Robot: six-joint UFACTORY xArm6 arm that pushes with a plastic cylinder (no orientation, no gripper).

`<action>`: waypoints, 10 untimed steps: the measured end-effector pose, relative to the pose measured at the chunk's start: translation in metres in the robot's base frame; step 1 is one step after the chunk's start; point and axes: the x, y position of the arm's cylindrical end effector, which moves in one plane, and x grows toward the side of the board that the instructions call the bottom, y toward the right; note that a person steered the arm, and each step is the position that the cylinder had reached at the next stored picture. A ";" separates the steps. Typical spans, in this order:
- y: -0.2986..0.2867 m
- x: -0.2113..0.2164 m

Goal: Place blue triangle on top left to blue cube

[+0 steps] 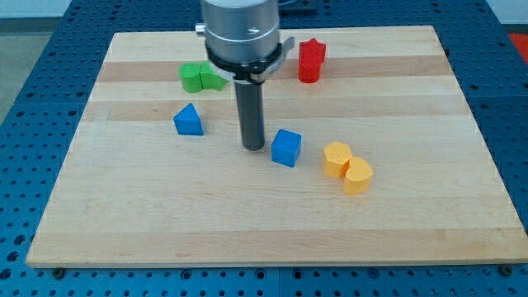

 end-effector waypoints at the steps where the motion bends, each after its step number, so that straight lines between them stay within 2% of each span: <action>1: 0.029 0.000; 4: 0.034 -0.017; 6: -0.075 0.002; 7: -0.158 0.010; 8: -0.210 -0.030; 9: -0.206 -0.074; 10: -0.152 -0.061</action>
